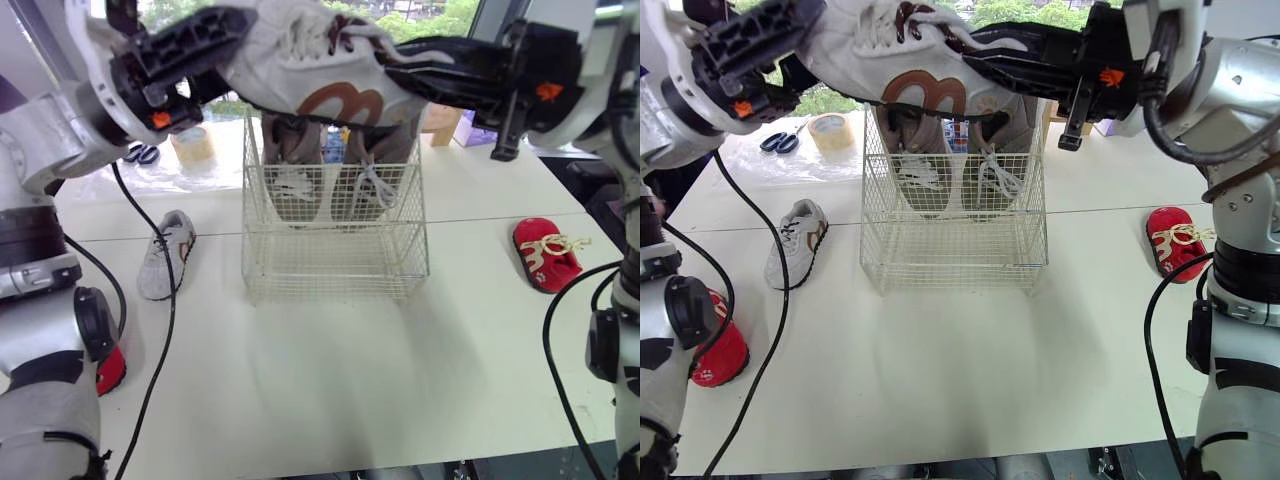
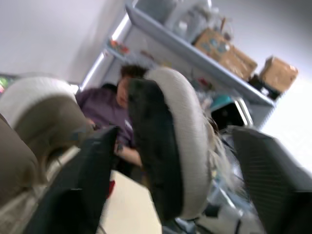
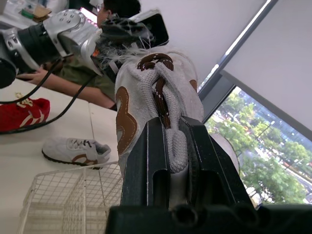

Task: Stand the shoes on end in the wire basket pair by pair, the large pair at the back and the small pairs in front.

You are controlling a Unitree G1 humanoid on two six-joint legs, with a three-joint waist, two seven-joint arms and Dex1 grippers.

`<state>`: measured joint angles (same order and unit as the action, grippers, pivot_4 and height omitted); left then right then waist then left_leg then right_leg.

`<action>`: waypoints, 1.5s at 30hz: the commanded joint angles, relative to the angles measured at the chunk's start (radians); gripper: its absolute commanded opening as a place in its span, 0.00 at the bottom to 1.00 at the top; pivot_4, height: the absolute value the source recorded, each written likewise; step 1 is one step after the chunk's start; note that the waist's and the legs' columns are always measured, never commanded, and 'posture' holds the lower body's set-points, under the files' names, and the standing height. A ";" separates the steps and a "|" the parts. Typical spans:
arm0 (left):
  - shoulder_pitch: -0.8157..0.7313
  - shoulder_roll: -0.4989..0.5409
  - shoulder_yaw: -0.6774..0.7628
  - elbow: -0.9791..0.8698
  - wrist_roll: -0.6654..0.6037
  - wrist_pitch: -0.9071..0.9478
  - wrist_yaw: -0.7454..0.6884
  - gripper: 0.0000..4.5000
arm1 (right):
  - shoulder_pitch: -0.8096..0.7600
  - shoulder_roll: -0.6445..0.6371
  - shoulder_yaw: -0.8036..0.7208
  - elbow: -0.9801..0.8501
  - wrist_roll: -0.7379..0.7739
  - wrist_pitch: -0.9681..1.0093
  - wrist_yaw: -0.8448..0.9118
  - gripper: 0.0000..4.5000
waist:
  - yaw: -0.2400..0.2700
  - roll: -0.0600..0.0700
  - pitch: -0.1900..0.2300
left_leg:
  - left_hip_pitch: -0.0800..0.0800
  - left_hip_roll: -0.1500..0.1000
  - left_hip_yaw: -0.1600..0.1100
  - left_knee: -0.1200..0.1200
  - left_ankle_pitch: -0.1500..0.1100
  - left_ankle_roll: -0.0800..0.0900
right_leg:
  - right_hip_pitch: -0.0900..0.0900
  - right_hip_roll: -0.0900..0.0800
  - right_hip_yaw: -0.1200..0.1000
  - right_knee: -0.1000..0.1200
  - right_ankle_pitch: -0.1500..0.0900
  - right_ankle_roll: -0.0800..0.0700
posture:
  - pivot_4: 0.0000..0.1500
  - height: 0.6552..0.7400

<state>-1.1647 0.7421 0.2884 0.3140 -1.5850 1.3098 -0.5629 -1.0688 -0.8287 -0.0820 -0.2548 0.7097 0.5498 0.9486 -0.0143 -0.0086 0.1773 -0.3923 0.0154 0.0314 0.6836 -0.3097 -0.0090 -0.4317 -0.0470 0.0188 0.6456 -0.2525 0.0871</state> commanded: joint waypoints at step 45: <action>0.305 -0.642 0.043 -0.474 -0.063 -0.644 0.481 0.06 | 0.083 0.784 -0.164 0.030 0.506 -0.005 -0.750 1.00 | 0.000 -0.001 -0.001 | -0.001 0.000 -0.002 0.000 0.002 -0.004 | 0.000 0.001 0.000 0.001 0.000 0.000 | 1.00 1.00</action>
<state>-0.8622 0.0895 0.3438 -0.1172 -1.6551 0.6694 -0.0700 -0.9458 -0.0488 -0.2391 -0.1990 1.1998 0.5646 0.1954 -0.0142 -0.0097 0.1761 -0.3938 0.0155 0.0297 0.6837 -0.3073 -0.0125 -0.4321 -0.0463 0.0185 0.6468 -0.2521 0.0871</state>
